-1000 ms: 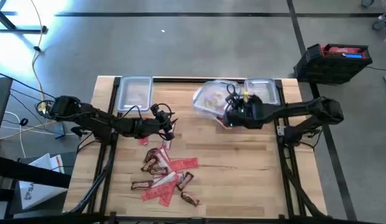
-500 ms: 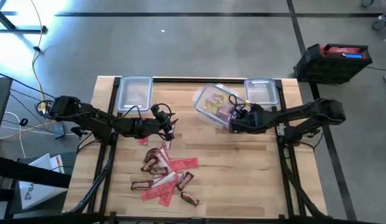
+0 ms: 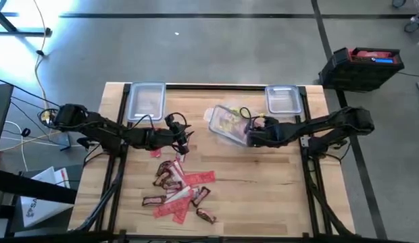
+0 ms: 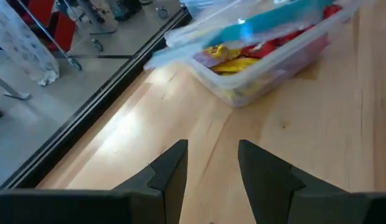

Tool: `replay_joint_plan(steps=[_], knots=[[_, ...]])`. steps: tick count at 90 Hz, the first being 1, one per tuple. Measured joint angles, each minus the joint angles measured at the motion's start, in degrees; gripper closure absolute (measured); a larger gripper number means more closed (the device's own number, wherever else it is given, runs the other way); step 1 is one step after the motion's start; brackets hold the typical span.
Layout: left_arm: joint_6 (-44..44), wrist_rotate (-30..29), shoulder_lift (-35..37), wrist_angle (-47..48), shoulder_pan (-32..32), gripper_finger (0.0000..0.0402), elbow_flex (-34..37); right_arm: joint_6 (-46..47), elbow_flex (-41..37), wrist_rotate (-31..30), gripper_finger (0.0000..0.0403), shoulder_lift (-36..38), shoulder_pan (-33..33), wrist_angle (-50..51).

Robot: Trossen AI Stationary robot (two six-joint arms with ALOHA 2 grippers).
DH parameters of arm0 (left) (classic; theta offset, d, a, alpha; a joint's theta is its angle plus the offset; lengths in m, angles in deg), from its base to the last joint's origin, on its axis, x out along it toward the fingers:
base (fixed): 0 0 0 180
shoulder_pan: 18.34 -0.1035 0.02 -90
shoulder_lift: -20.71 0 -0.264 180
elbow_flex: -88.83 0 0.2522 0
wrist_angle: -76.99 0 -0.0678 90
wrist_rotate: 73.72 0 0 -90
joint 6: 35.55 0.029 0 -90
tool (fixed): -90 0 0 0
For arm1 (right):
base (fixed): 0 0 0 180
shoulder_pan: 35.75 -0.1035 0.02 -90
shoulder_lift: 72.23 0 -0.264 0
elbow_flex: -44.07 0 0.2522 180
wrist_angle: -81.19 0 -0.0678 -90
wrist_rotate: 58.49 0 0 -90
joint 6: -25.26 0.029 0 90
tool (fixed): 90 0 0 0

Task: Sort candy
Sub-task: Close the transparent bin

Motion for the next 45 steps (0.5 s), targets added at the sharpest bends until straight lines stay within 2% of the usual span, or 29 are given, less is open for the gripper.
replay_joint_plan(steps=[19, 45], knots=[[-0.02, 0.03, 0.15, 2.52, 0.84, 0.0275, 0.0, -5.91, 0.0, 1.36, 0.0403, -0.09, -4.25, -7.14], [-0.02, 0.79, 2.22, 2.64, 3.28, 0.0275, 0.0, -2.09, -0.02, -12.5, 0.0403, 1.04, -7.51, -8.25]])
